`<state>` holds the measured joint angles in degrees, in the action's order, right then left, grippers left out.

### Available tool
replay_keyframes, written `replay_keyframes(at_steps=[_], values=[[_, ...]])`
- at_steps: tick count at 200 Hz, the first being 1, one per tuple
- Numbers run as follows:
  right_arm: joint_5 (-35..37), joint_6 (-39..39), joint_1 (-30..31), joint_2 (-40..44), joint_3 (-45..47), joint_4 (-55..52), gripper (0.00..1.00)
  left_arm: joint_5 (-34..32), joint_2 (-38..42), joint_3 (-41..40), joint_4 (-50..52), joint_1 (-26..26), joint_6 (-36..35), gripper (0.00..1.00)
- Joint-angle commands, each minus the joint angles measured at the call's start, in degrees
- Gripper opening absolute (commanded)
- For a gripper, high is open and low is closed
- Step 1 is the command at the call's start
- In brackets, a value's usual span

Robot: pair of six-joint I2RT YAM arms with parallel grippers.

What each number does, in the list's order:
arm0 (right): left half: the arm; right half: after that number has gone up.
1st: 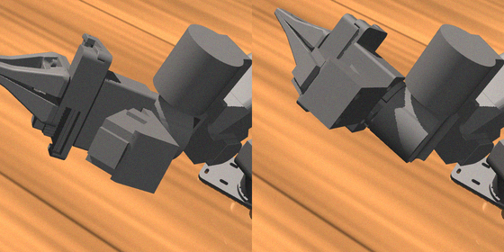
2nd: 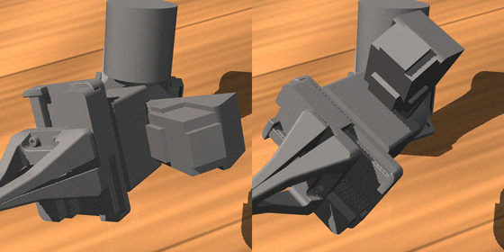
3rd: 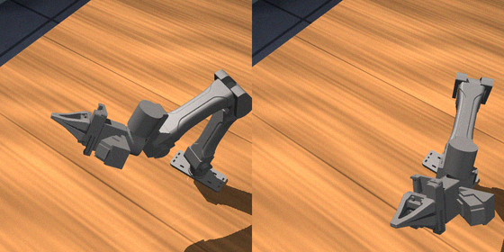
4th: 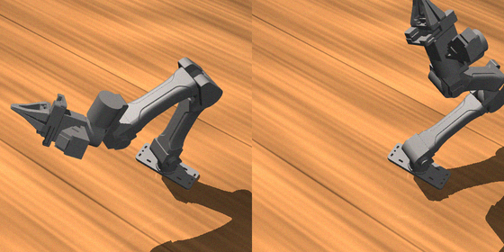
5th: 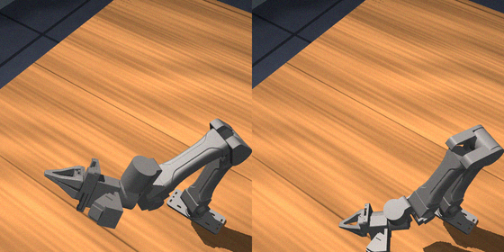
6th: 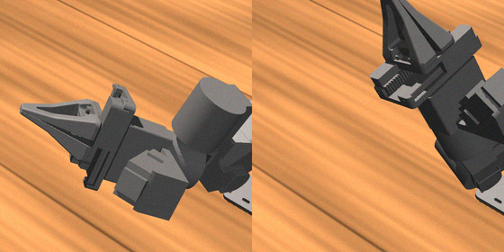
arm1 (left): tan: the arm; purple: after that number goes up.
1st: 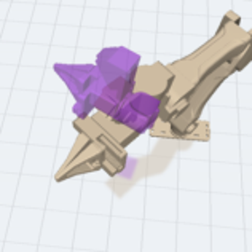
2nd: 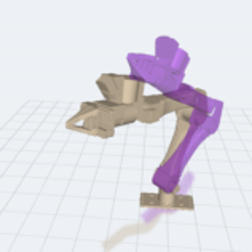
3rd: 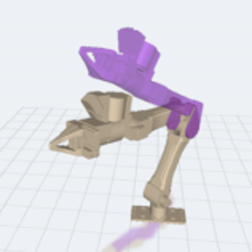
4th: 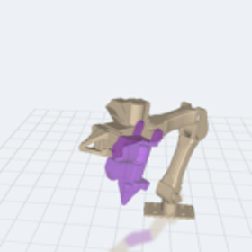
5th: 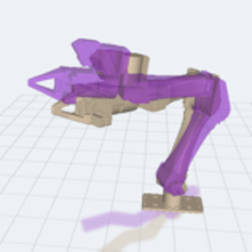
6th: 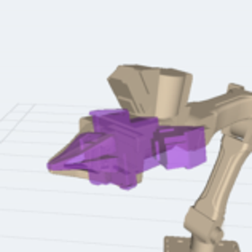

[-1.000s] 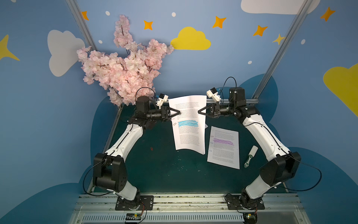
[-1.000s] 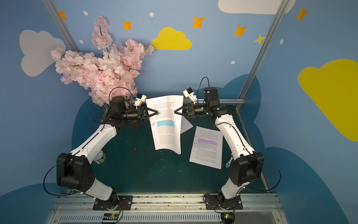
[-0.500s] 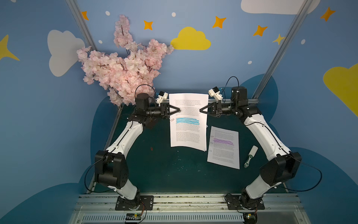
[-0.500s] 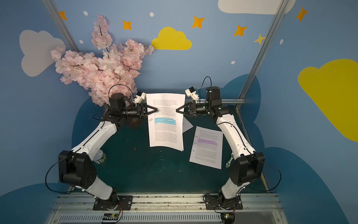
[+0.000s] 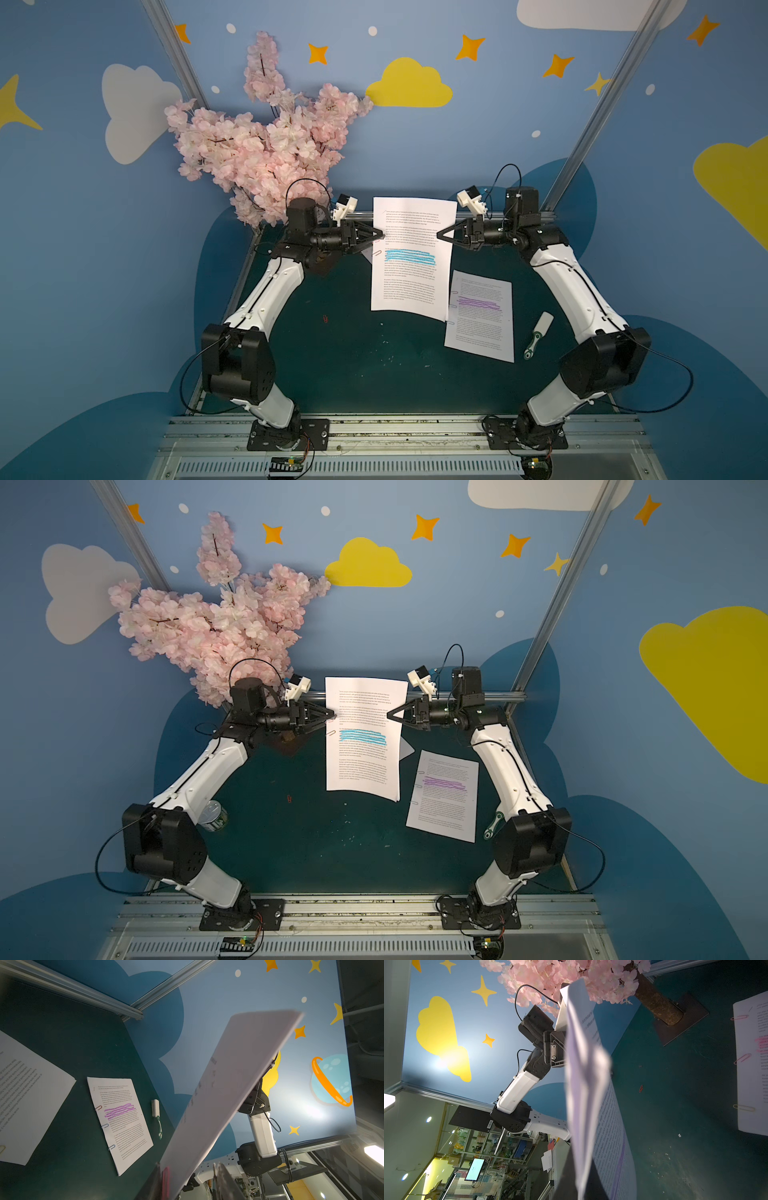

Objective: Unclip the paperclips from the documents
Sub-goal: Remove the paper clip from the document.

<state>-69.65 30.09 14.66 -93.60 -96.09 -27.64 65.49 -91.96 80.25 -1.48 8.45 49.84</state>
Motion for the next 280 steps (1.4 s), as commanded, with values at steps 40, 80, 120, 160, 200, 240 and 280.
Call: replay_keyframes(at_steps=[40, 80, 120, 160, 200, 240, 280], values=[[-2.35, 4.9, 0.41, 1.05, 0.42, 6.13, 0.0, 0.47, 0.07, 3.51, 6.9, 0.95, -5.55, 0.36], [-2.47, 4.92, 0.01, 0.35, -0.23, 6.02, 0.0, -0.37, -0.56, 5.33, 10.67, 0.87, -8.71, 0.3], [-2.65, 4.89, -0.32, -0.25, -0.5, 5.88, 0.0, -2.23, -0.99, 6.81, 14.54, 0.87, -11.82, 0.23], [-2.53, 4.98, -0.33, -1.03, -1.35, 5.86, 0.0, -3.69, -1.6, 8.17, 17.57, 0.87, -14.36, 0.22], [-2.58, 5.25, -0.33, -1.67, -2.08, 5.71, 0.0, -4.34, -2.34, 9.75, 19.45, 0.87, -15.88, 0.13], [-2.63, 5.07, -0.93, -1.85, -2.14, 5.38, 0.0, -5.35, -2.71, 11.14, 21.61, 0.64, -17.8, 0.08], [-2.54, 3.7, -1.38, -1.75, -1.95, 3.66, 0.0, -7.59, -2.57, 12.19, 23.5, -0.39, -19.71, 0.03]])
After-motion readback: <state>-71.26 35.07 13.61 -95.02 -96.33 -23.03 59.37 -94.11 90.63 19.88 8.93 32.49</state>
